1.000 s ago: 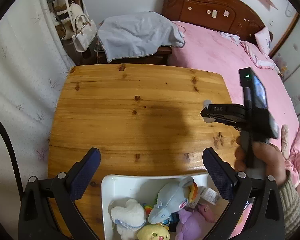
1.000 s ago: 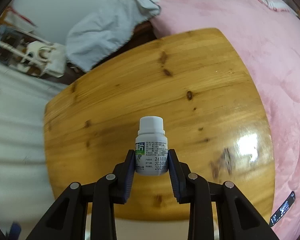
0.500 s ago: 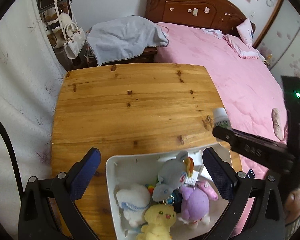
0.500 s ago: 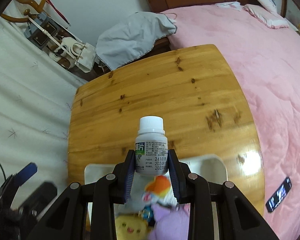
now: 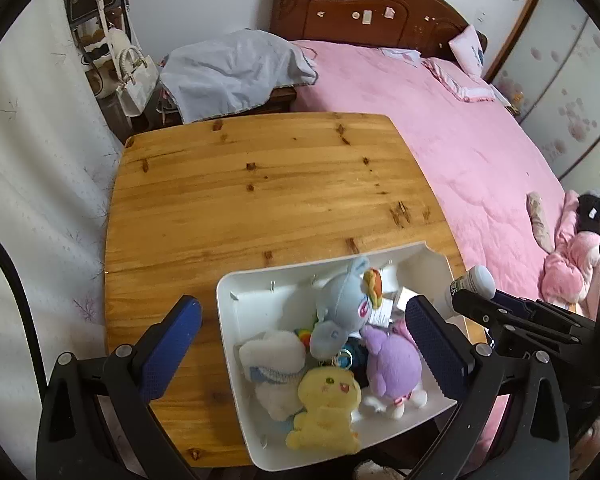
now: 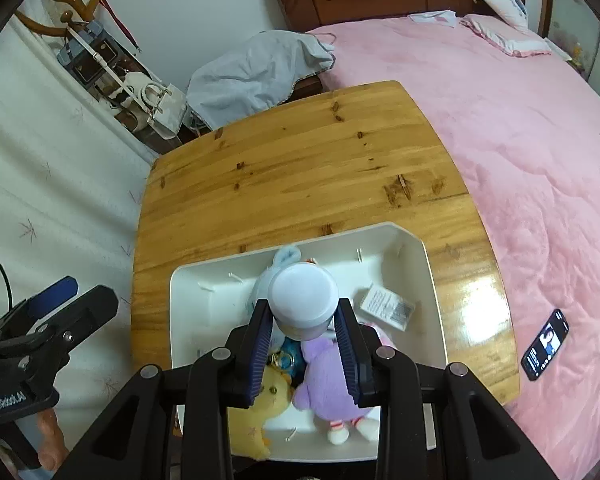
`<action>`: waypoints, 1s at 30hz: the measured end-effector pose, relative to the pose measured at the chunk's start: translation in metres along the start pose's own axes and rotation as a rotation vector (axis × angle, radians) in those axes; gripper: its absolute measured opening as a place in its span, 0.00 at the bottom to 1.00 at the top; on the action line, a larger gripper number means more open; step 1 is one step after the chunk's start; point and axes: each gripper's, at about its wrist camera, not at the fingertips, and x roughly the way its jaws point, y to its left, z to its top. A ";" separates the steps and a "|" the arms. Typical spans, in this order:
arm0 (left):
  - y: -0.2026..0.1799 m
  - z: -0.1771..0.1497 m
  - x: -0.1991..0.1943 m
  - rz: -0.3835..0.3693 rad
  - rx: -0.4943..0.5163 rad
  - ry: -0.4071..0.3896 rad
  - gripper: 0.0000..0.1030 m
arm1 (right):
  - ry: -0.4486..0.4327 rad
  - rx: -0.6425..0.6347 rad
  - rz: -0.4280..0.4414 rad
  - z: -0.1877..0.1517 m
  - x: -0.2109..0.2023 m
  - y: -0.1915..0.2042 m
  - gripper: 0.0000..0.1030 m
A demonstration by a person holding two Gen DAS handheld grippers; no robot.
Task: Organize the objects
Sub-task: 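Lift the pill bottle with the right tool and carry it over the tray, then lower the pill bottle into the tray and open the right tool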
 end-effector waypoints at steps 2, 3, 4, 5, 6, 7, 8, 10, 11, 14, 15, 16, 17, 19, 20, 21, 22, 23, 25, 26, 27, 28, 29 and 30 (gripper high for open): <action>-0.001 -0.005 -0.001 -0.002 0.008 0.002 0.99 | -0.005 -0.004 -0.015 -0.006 -0.003 0.002 0.32; -0.001 -0.008 -0.002 -0.004 0.010 0.005 0.99 | -0.009 -0.007 -0.020 -0.009 -0.004 0.003 0.32; -0.001 -0.009 -0.003 -0.005 0.011 0.007 0.99 | -0.010 -0.011 -0.023 -0.011 -0.005 0.005 0.32; -0.001 -0.011 -0.004 -0.006 0.013 0.010 0.99 | -0.009 -0.014 -0.028 -0.013 -0.006 0.006 0.32; 0.000 -0.013 -0.005 -0.005 0.014 0.010 0.99 | -0.008 -0.018 -0.032 -0.014 -0.006 0.007 0.32; 0.000 -0.014 -0.006 -0.003 0.016 0.010 0.99 | -0.009 -0.023 -0.034 -0.016 -0.006 0.008 0.32; 0.000 -0.016 -0.007 0.000 0.018 0.010 0.99 | -0.011 -0.030 -0.039 -0.017 -0.007 0.009 0.32; -0.001 -0.019 -0.008 0.006 0.018 0.016 0.99 | -0.014 -0.051 -0.054 -0.020 -0.008 0.010 0.32; -0.001 -0.021 -0.008 0.006 0.015 0.022 0.99 | -0.014 -0.060 -0.060 -0.023 -0.009 0.011 0.32; -0.002 -0.025 -0.010 0.004 0.004 0.033 0.99 | -0.009 -0.097 -0.077 -0.029 -0.011 0.012 0.33; -0.003 -0.025 -0.010 0.006 0.002 0.035 0.99 | -0.004 -0.105 -0.081 -0.031 -0.012 0.011 0.35; -0.004 -0.026 -0.011 0.010 0.002 0.037 0.99 | 0.001 -0.106 -0.082 -0.031 -0.012 0.010 0.37; -0.006 -0.027 -0.012 0.017 0.002 0.039 0.99 | 0.005 -0.105 -0.080 -0.033 -0.013 0.009 0.42; -0.007 -0.028 -0.013 0.021 -0.001 0.041 0.99 | 0.002 -0.103 -0.079 -0.034 -0.016 0.007 0.47; -0.009 -0.029 -0.015 0.024 -0.005 0.040 0.99 | -0.003 -0.108 -0.082 -0.034 -0.018 0.006 0.49; -0.009 -0.030 -0.016 0.027 -0.009 0.039 0.99 | -0.009 -0.114 -0.084 -0.035 -0.021 0.006 0.50; -0.010 -0.031 -0.018 0.030 -0.012 0.037 0.99 | -0.015 -0.116 -0.086 -0.036 -0.023 0.005 0.50; -0.011 -0.032 -0.018 0.035 -0.014 0.035 0.99 | -0.020 -0.118 -0.086 -0.036 -0.026 0.005 0.50; -0.013 -0.035 -0.019 0.047 -0.016 0.037 0.99 | -0.031 -0.117 -0.080 -0.037 -0.032 0.003 0.50; -0.014 -0.036 -0.019 0.053 -0.017 0.039 0.99 | -0.034 -0.117 -0.080 -0.036 -0.033 0.003 0.50; -0.015 -0.037 -0.019 0.060 -0.019 0.043 0.99 | -0.041 -0.117 -0.079 -0.037 -0.036 0.003 0.51; -0.016 -0.038 -0.019 0.063 -0.021 0.047 0.99 | -0.047 -0.119 -0.078 -0.037 -0.038 0.003 0.51; -0.017 -0.039 -0.019 0.066 -0.024 0.050 0.99 | -0.054 -0.122 -0.080 -0.038 -0.040 0.003 0.51; -0.018 -0.040 -0.019 0.067 -0.027 0.052 0.99 | -0.063 -0.126 -0.084 -0.038 -0.043 0.004 0.51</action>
